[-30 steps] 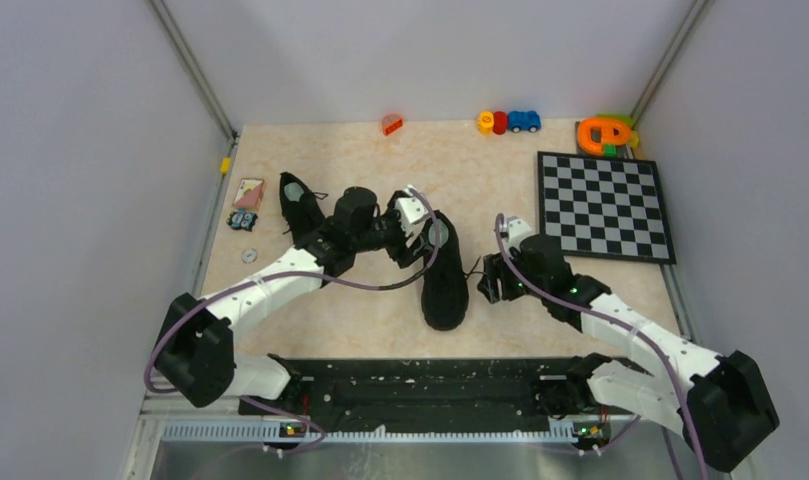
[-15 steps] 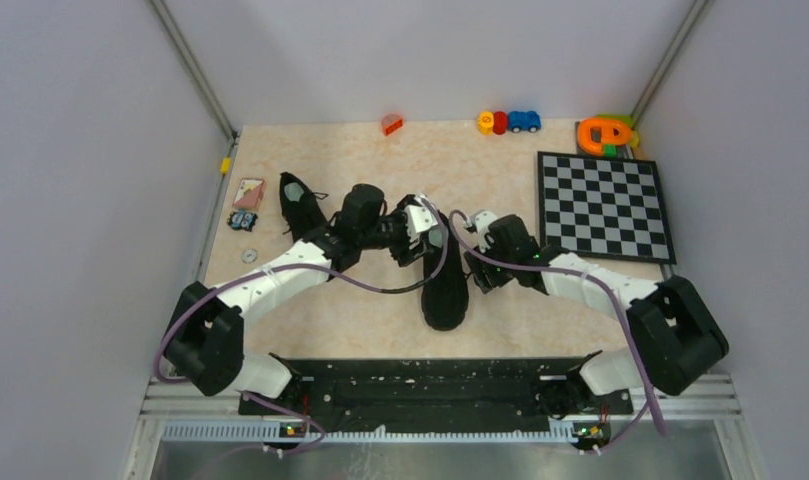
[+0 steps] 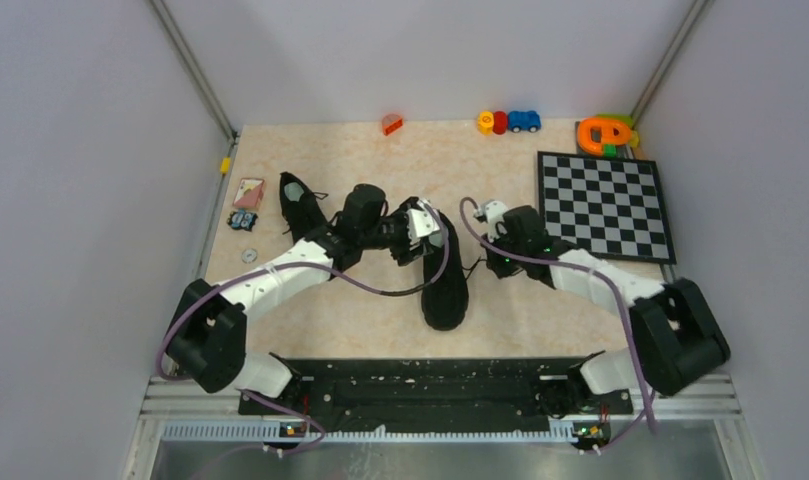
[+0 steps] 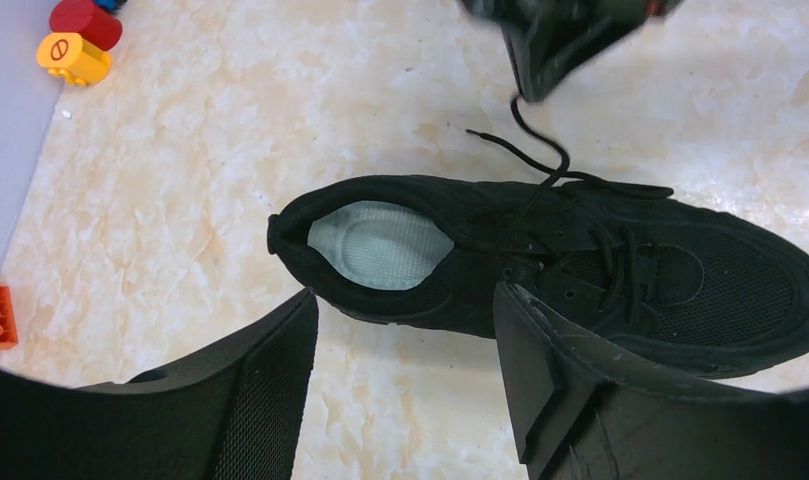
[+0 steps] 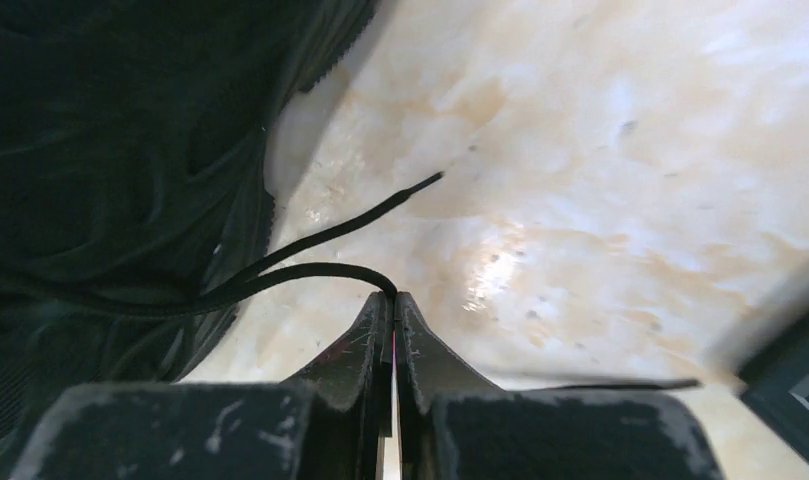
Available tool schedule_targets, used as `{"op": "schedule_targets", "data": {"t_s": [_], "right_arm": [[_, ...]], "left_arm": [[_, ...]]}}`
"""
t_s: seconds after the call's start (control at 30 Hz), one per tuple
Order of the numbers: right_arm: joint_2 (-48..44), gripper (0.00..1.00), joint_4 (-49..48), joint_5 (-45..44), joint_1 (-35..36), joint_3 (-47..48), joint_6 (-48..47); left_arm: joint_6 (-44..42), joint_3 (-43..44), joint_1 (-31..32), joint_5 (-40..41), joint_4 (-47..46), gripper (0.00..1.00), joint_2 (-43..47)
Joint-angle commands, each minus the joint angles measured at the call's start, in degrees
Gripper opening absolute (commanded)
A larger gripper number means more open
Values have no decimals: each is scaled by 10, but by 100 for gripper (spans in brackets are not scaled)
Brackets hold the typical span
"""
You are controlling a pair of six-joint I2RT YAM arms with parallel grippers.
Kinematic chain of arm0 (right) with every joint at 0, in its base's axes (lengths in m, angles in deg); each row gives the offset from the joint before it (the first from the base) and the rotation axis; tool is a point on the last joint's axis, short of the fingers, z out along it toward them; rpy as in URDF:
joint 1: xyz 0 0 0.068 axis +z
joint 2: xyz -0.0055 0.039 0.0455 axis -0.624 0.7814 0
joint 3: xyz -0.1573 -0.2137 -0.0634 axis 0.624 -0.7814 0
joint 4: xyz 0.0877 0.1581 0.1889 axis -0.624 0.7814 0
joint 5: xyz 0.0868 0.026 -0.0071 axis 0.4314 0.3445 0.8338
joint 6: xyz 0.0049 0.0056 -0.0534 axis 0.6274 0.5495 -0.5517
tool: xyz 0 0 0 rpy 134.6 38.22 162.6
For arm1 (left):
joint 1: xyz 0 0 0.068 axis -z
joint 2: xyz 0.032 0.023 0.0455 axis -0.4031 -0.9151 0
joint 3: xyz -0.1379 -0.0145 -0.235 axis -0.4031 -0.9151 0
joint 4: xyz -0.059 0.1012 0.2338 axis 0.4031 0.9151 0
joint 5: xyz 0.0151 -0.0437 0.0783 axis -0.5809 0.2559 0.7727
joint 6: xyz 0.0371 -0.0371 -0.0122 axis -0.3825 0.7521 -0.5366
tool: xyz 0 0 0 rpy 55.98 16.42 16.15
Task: Tie the shoes
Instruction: Cross the shoelace with the shoelace.
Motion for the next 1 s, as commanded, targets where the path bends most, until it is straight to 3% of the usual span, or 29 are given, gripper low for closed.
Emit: {"op": "schedule_targets", "data": {"t_s": [0.0,0.2,0.4,0.73,0.97], "right_arm": [[-153,0,-68,43,-28,-24,29],[-226,0,-39,42,-38,12,33],[-195,0,-12,25,-55,51,57],[-152,0,-10,62,-110,98,100],[-136,0,-6,90,-111,148,103]], "left_arm": [[-46,17,0,-29,-11,68,-15],[-99,58,6,-61,42,68,-42],[-163,87,25,-27,73,67,-77],[-231,130,54,-45,138,66,-106],[-226,158,59,-57,154,65,-120]]}}
